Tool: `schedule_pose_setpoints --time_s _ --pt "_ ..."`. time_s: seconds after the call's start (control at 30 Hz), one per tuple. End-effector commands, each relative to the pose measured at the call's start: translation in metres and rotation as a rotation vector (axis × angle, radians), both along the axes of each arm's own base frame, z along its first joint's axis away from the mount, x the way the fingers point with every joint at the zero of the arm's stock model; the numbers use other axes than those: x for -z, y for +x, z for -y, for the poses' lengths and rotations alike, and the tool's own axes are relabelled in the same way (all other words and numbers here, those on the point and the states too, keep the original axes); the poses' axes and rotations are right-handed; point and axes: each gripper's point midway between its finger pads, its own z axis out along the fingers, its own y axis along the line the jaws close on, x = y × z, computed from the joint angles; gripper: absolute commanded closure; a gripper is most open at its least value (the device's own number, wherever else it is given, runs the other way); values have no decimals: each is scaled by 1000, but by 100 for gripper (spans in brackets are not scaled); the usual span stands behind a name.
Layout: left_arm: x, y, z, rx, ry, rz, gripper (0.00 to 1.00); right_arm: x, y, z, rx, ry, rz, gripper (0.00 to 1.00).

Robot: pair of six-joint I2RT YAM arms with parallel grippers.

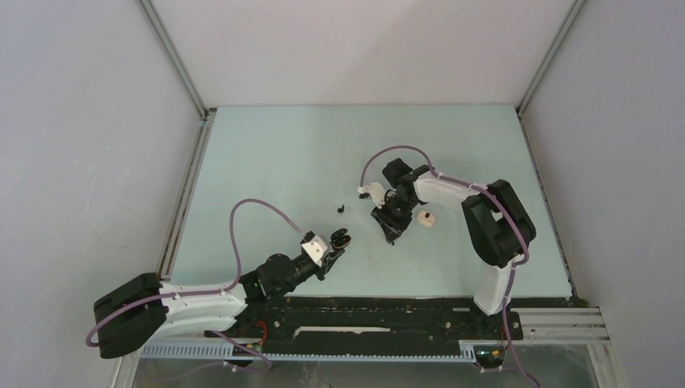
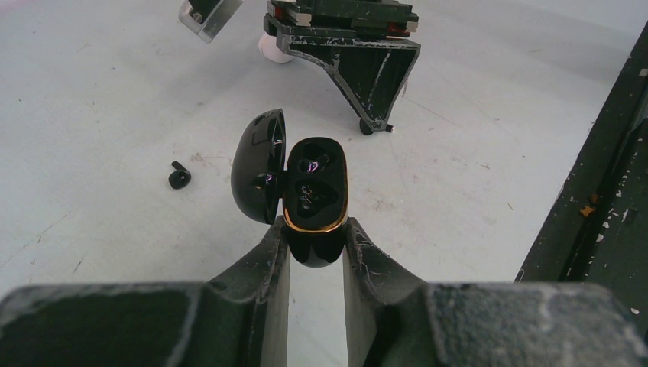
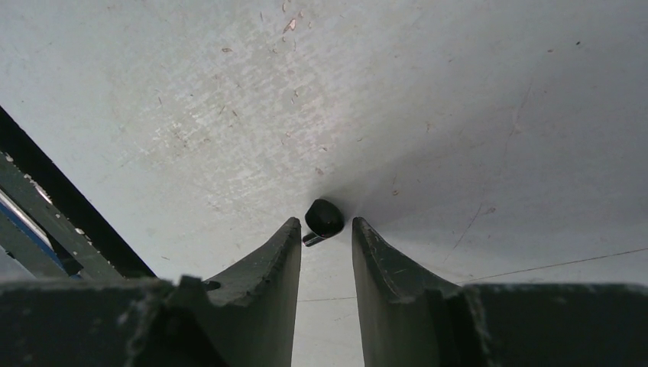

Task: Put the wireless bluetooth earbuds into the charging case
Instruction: Pick up the right earbud from the center of the board.

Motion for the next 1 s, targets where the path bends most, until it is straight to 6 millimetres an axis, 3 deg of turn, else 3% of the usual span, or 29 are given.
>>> schedule_pose_setpoints --time_s 0.0,0.43,0.97 --pt "-13 5 1 -16 -37 31 100 -1 11 -8 -5 5 32 66" --pt "-11 5 3 -13 -30 25 100 10 7 -8 -37 -51 44 73" --pt "-11 5 3 -11 -30 25 100 27 -3 -6 -86 -144 72 72"
